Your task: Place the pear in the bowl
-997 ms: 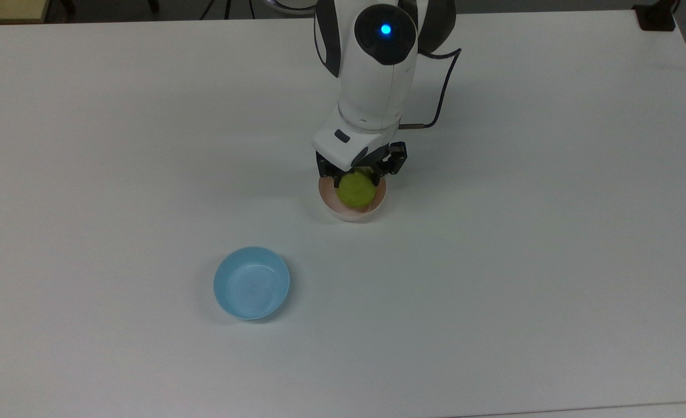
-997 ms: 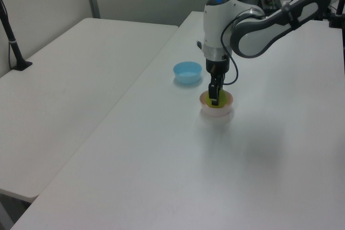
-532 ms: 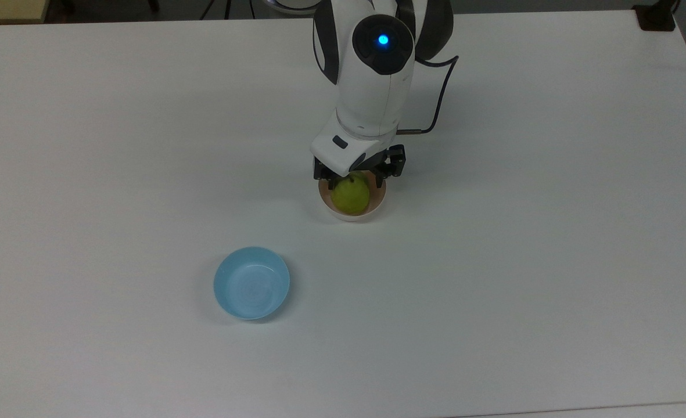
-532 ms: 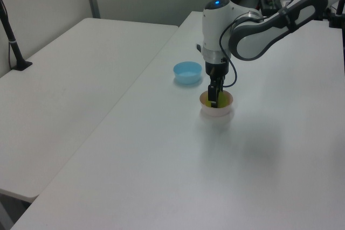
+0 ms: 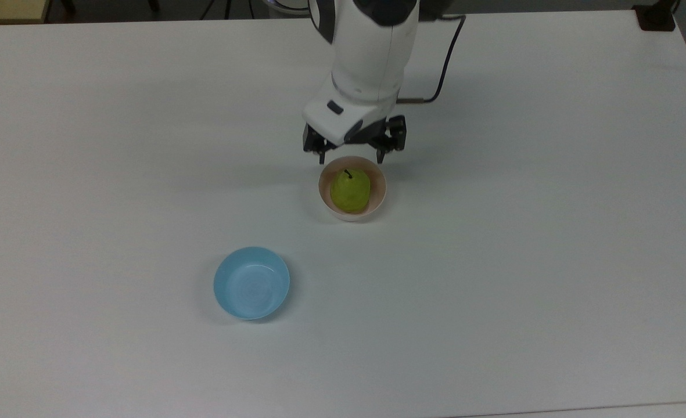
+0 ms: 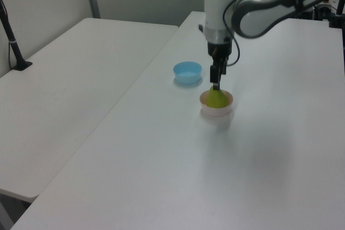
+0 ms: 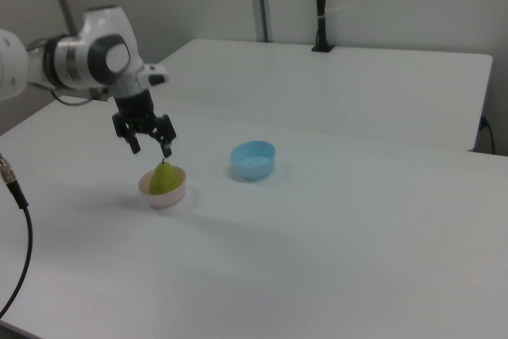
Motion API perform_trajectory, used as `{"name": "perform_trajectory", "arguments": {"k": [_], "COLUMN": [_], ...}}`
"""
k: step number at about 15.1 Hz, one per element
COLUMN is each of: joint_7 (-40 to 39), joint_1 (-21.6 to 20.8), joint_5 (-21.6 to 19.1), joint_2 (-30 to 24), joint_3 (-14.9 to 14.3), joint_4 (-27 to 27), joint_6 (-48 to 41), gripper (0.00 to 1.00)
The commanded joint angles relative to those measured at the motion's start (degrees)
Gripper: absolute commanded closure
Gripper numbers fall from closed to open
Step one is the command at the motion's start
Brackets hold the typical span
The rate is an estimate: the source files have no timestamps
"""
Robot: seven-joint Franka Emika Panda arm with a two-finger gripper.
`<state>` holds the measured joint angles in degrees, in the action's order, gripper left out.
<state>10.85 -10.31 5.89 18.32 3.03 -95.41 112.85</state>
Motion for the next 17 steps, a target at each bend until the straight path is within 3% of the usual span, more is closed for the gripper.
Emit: {"name": "perform_trajectory", "arguments": {"k": [1,9,13,17], "joint_7": [0.3,-1.9,-6.0,-6.3], "joint_1": [0.1,4.2,7.4,7.8], "joint_5": [0.5,0.1,-2.1,-4.0], "joint_2": [-6.7,-18.7,-20.8,-21.4], "joint_3": [-0.7,-2.6,-2.6,-2.6], "joint_4": [0.7,0.8,0.8,0.8], "joint_6": [-7.9,-19.4,-22.2,-23.8], "gripper": [0.00,0.00,0.00,0.00]}}
